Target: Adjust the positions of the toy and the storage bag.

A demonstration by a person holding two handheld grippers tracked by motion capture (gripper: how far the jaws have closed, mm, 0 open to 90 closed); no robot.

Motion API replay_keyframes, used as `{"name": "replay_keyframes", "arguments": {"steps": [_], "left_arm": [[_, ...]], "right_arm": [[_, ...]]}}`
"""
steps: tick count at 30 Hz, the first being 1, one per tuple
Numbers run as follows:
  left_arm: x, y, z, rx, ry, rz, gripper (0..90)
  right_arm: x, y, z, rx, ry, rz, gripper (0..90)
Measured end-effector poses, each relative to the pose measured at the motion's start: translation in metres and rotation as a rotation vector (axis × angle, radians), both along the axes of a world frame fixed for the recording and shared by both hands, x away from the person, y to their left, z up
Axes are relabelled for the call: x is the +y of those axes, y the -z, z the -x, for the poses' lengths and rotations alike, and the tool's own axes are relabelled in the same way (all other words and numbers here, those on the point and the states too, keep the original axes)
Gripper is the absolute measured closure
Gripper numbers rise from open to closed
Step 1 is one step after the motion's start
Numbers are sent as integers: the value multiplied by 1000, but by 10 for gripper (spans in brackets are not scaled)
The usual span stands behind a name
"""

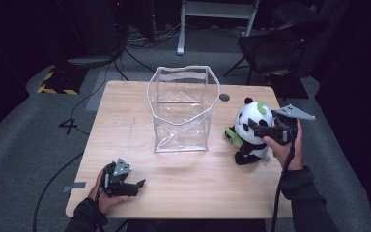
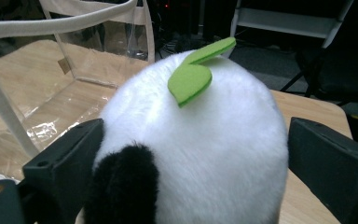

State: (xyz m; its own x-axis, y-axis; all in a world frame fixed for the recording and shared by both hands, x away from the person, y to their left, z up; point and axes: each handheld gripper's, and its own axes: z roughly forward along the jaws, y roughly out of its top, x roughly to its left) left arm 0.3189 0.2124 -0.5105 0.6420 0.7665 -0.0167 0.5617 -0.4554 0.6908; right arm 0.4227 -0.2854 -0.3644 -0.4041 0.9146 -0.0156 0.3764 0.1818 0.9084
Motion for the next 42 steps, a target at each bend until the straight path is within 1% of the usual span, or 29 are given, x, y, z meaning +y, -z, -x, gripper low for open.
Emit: {"name": "replay_keyframes", "arguments": {"steps": [2,4,5,6,9,12,14,17,19,22,27,32,36,42], "left_arm": [[0,0,0,0,0,0,168],[0,0,0,0,0,0,167],[0,0,0,0,0,0,168],[0,0,0,0,0,0,167],[0,0,0,0,4,0,167],[0,0,0,0,4,-1,167],[0,0,0,1,5,0,167],[1,0,0,1,9,-1,166],[1,0,0,1,10,0,165],[1,0,0,1,10,1,165],[0,0,-1,5,15,2,163],[0,0,-2,3,18,2,163],[0,0,-3,3,17,0,163],[0,0,-3,1,16,1,164]], "right_arm": [[-1,1,-2,7,-11,-7,70],[-2,2,-4,23,-35,-19,71],[-2,2,-4,22,-36,-25,84],[-2,3,-5,17,-36,-28,103],[-1,3,-5,13,-49,-14,153],[-2,4,-6,16,-68,-16,227],[-4,3,-7,21,-71,-10,269],[-6,2,-7,26,-92,11,334],[-8,3,-8,25,-104,11,376],[-10,3,-7,19,-108,4,413],[-13,4,-6,6,-124,-6,441],[-13,4,-4,-2,-144,6,448],[-13,5,-3,-6,-131,-7,443],[-15,5,-4,-5,-130,-21,420]]}}
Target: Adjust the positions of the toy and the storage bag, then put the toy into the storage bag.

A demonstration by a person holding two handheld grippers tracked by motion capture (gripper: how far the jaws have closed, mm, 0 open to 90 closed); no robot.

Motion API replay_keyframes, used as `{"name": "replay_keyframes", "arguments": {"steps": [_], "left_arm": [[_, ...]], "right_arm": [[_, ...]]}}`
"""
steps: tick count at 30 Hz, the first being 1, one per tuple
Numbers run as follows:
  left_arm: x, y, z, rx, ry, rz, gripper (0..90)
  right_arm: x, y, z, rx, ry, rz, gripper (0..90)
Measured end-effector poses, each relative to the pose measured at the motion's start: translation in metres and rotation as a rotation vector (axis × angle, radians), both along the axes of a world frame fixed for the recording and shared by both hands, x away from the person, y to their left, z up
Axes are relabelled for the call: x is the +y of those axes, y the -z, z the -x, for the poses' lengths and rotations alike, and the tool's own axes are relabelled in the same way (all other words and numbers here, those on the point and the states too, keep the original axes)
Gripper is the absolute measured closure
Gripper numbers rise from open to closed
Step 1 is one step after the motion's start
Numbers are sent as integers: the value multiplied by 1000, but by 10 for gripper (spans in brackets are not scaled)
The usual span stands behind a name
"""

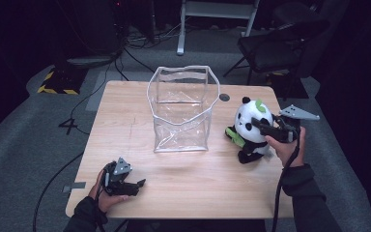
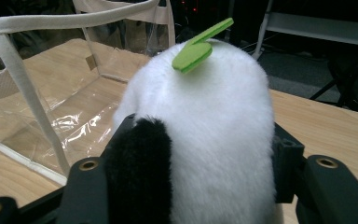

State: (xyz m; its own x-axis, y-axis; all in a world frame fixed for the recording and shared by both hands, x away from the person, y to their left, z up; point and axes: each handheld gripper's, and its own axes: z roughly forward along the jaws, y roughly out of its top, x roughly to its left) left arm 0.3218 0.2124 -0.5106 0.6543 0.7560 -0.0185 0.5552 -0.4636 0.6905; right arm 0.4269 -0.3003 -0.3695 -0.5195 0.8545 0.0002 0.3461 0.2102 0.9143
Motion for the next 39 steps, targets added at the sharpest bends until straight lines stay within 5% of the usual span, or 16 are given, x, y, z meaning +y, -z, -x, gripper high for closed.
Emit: {"name": "replay_keyframes", "arguments": {"steps": [25,39], "left_arm": [[0,0,0,1,0,0,164],[0,0,0,0,0,0,164]], "right_arm": [[-3,-2,4,-28,-5,7,465],[2,-34,7,-96,-15,3,469]]}}
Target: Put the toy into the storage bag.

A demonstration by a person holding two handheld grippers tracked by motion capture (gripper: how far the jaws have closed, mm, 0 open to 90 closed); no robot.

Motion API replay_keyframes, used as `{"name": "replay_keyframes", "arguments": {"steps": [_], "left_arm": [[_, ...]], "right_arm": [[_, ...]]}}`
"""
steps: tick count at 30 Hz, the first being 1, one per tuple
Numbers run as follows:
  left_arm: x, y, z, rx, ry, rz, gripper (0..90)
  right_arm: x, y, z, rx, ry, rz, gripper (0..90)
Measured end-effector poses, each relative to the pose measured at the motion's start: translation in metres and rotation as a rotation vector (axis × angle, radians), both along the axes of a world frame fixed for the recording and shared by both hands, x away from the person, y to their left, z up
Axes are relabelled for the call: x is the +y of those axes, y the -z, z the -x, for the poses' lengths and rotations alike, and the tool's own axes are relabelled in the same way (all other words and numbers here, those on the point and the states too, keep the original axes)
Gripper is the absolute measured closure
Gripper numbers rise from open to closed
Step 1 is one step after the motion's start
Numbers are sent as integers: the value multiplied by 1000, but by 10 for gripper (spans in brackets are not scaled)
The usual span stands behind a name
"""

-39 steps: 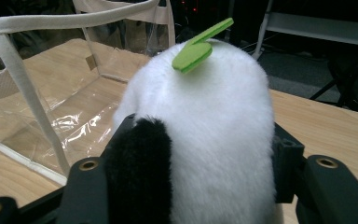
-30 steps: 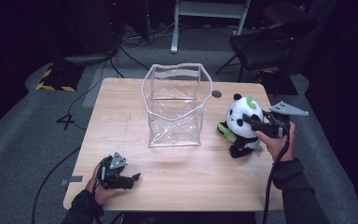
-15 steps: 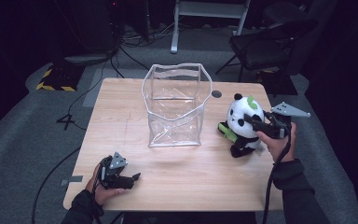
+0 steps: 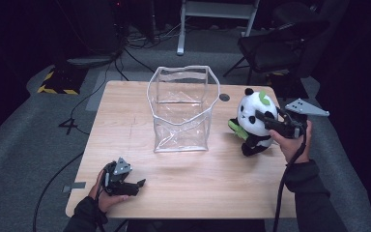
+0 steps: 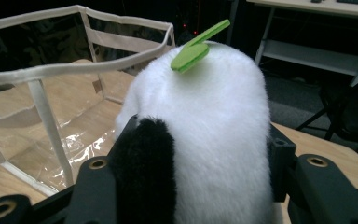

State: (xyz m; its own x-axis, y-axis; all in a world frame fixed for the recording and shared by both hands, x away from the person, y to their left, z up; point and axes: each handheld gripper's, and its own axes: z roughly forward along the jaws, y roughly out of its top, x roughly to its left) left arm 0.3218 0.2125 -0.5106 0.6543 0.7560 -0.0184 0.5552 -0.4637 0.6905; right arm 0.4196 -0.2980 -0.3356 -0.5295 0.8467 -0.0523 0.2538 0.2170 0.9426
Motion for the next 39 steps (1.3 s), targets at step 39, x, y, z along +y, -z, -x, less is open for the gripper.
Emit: {"name": "replay_keyframes", "arguments": {"steps": [39], "left_arm": [[0,0,0,1,-1,2,165]], "right_arm": [[38,-105,3,-207,-35,-35,469]]}}
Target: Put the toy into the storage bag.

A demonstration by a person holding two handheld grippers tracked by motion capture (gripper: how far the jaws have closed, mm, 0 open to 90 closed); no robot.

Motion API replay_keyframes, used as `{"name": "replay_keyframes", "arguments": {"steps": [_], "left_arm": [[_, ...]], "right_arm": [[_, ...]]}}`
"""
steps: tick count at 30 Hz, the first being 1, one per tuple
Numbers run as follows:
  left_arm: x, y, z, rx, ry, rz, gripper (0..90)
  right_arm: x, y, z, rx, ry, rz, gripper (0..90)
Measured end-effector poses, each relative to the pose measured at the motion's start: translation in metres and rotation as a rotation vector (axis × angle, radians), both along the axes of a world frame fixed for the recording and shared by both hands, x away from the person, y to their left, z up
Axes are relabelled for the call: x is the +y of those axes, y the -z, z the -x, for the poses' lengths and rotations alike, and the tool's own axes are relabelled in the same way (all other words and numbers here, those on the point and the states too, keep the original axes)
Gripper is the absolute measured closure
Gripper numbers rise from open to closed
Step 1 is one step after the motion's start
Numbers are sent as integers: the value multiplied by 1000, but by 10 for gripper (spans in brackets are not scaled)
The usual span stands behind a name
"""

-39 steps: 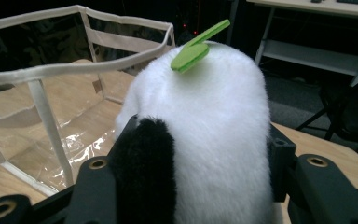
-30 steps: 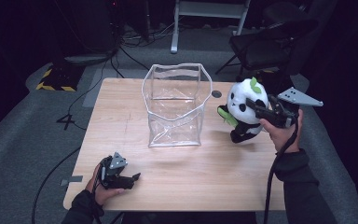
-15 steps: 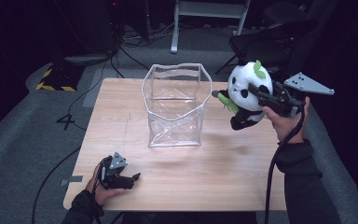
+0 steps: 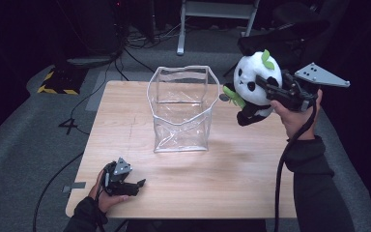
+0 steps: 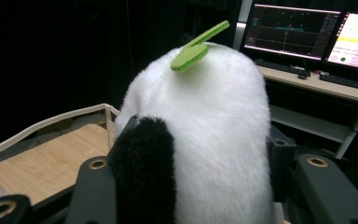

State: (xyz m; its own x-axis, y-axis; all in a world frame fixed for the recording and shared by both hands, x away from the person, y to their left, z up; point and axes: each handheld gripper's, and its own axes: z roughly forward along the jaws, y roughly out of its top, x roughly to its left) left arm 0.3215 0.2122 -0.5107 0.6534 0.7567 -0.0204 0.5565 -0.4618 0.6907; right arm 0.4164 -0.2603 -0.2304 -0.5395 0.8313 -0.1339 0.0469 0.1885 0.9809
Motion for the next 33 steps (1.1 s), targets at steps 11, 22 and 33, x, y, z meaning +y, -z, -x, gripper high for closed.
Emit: {"name": "replay_keyframes", "arguments": {"steps": [11,22,33], "left_arm": [[0,0,0,1,1,0,165],[0,0,0,0,0,0,165],[0,0,0,0,0,0,165]], "right_arm": [[10,-13,-2,-20,-14,4,468],[18,-22,-4,-33,-31,-1,468],[28,-25,-12,-29,-42,-7,468]]}}
